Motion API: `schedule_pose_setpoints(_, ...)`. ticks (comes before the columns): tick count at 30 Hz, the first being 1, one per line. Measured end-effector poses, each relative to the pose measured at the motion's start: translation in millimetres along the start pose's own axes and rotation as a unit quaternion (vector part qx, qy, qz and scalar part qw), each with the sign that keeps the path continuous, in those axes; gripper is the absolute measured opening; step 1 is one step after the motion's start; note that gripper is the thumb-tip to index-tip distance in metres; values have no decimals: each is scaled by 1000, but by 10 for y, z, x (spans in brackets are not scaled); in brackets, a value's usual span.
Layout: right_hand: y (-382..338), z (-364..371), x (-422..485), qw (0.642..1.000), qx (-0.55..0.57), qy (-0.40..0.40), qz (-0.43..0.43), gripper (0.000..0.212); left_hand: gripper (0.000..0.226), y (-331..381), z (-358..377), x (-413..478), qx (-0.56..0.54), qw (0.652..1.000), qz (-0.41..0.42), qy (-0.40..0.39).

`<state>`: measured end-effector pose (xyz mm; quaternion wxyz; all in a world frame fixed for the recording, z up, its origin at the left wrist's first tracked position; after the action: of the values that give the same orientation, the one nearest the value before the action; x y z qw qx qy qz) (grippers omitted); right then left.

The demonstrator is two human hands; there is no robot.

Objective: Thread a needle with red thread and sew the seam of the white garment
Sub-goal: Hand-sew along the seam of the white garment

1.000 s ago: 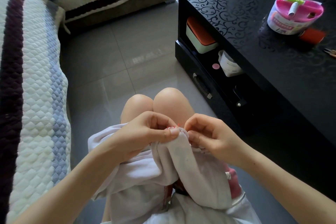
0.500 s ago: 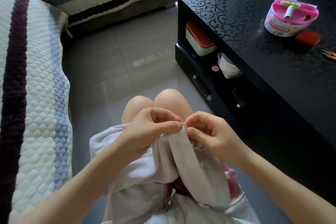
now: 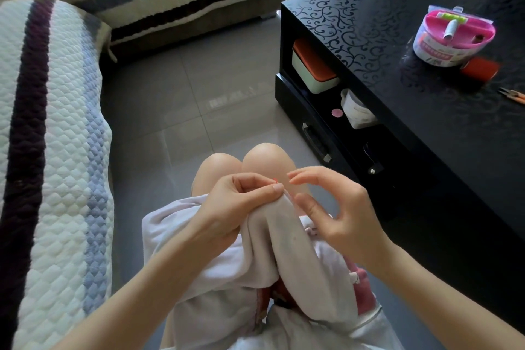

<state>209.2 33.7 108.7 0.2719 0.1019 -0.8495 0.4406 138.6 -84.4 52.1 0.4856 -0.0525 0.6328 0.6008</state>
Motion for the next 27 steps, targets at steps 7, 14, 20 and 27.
schedule_pose_setpoints(7,-316,2,99,979,-127,66,-147,18,11,5,39,-6,-3,1000,4,-21)
schedule_pose_setpoints(14,-352,165,177,984,-92,13,-155,9,17,-1,16,-22,17,1000,13,-14)
schedule_pose_setpoints(20,-591,151,393,987,74,38,-140,11,15,-178,-106,0,66,994,21,87)
schedule_pose_setpoints(27,-160,2,338,959,271,62,61,6,24,-93,-134,55,-62,997,-26,33)
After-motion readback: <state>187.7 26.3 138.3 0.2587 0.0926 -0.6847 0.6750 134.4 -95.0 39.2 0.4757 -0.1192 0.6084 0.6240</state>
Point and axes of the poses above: each hand's wrist, its own x-axis towards the middle knuckle, its own z-axis out of the palm, y = z × x, the point moved 10 cm from there along x, towards the middle knuckle, and after that the axes turned 15 degrees about -z, right-handed, at the moved point
